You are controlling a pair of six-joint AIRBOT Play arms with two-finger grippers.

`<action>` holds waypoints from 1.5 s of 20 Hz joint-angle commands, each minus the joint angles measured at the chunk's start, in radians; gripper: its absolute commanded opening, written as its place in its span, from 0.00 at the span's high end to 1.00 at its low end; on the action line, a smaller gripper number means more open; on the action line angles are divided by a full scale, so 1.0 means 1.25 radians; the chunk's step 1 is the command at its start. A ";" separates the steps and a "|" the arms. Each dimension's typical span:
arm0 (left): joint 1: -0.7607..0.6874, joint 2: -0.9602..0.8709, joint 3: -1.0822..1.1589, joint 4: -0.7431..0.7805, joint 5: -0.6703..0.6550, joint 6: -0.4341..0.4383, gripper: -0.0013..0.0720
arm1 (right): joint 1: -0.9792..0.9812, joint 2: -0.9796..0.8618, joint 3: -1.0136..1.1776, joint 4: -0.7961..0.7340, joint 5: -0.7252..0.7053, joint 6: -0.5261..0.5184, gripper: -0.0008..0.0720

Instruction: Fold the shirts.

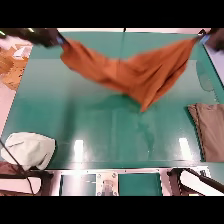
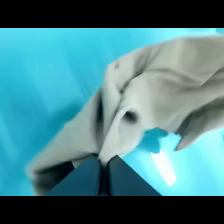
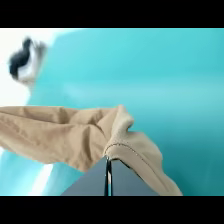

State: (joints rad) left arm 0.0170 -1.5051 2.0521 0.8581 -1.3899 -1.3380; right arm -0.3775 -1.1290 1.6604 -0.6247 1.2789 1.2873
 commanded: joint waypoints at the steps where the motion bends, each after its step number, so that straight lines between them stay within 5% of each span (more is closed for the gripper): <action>1: 0.025 0.131 0.054 0.020 0.076 0.007 0.96 | -0.043 0.093 0.184 0.011 0.010 0.055 0.97; 8: 0.036 0.346 0.012 0.223 0.057 0.012 0.96 | -0.132 0.258 0.212 -0.079 -0.041 0.061 0.97; 14: 0.035 0.342 -0.266 0.169 -0.001 0.007 0.95 | -0.132 0.257 0.005 -0.080 -0.023 0.092 0.96; 17: 0.004 0.341 -0.549 0.101 0.115 0.078 0.95 | -0.097 0.248 -0.309 -0.051 -0.061 0.030 0.96; 21: -0.070 0.264 -0.912 0.028 0.446 0.158 0.95 | -0.003 0.141 -0.724 -0.050 -0.321 -0.047 0.96; 25: -0.089 0.115 -0.949 -0.028 0.547 0.171 0.95 | 0.011 -0.061 -0.783 -0.042 -0.407 -0.080 0.96; 26: -0.086 0.102 -0.934 -0.027 0.554 0.171 0.89 | 0.010 -0.085 -0.767 -0.042 -0.407 -0.094 0.96; 27: -0.079 0.100 -0.917 -0.025 0.556 0.171 0.48 | 0.010 -0.096 -0.746 -0.042 -0.406 -0.098 0.96; 28: -0.063 0.100 -0.891 -0.023 0.548 0.170 0.23 | 0.005 -0.097 -0.723 -0.053 -0.403 -0.097 0.95; 30: -0.008 0.100 -0.813 -0.022 0.472 0.171 0.23 | -0.024 -0.092 -0.642 -0.116 -0.333 -0.097 0.54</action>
State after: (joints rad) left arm -0.0475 -1.3552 0.9642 0.8417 -0.7570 -1.1332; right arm -0.3840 -1.2095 0.7906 -0.7025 0.8188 1.1847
